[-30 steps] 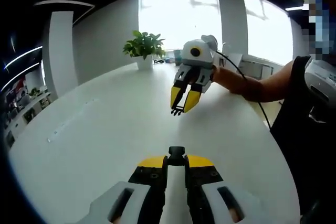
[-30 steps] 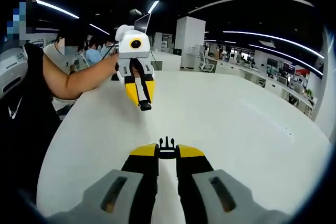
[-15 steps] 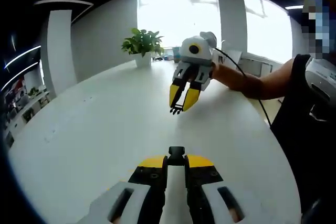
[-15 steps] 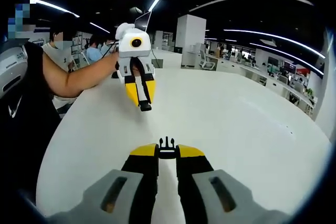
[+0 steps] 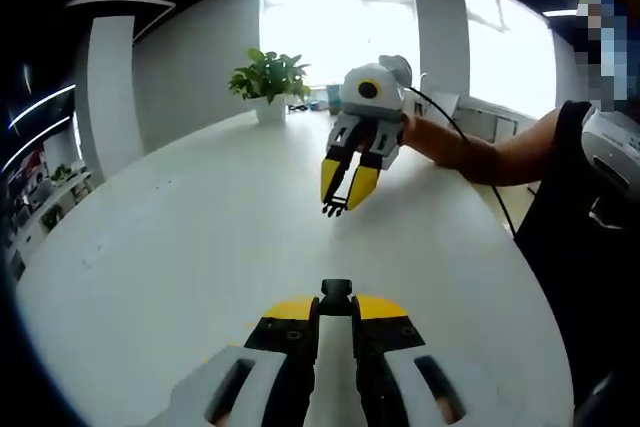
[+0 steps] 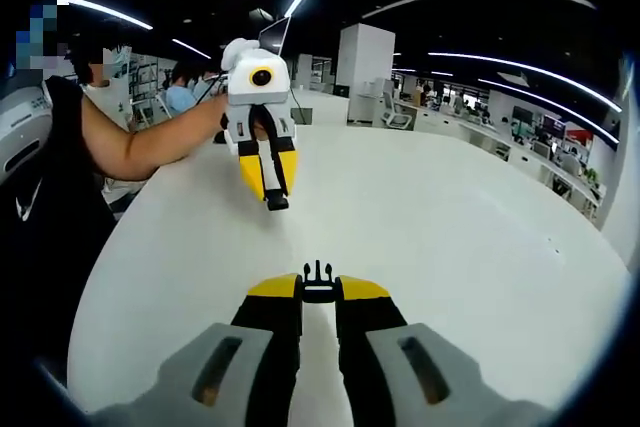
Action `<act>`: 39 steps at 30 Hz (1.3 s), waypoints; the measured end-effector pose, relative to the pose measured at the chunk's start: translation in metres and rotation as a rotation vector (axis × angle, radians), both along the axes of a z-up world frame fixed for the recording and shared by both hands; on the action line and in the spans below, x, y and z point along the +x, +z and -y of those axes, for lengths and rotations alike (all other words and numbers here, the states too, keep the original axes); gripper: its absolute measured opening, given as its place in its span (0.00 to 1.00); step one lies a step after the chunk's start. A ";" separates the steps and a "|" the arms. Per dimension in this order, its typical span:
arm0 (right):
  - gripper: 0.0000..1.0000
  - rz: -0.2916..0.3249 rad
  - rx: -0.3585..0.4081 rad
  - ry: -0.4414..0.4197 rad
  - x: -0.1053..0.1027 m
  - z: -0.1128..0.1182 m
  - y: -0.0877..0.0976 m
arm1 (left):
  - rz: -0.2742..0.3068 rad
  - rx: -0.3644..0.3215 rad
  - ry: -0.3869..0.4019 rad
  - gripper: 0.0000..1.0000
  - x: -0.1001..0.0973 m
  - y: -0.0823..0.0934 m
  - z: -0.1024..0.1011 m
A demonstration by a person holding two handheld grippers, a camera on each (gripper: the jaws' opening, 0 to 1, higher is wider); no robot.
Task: Snap the two parts of the plastic buckle together until the buckle closes and remains connected.
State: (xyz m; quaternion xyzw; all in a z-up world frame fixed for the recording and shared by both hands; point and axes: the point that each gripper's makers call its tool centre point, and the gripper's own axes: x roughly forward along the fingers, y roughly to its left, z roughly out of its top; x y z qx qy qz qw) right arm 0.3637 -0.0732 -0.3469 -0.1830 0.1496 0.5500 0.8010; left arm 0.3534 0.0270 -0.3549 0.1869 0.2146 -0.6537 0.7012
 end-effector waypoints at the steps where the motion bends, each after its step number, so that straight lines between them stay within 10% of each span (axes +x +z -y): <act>1: 0.12 -0.001 0.001 0.000 0.000 0.000 0.000 | 0.001 0.002 0.001 0.12 0.000 0.000 0.000; 39: 0.13 -0.042 -0.056 0.045 -0.008 -0.003 -0.019 | -0.023 0.028 0.001 0.11 0.005 -0.018 0.002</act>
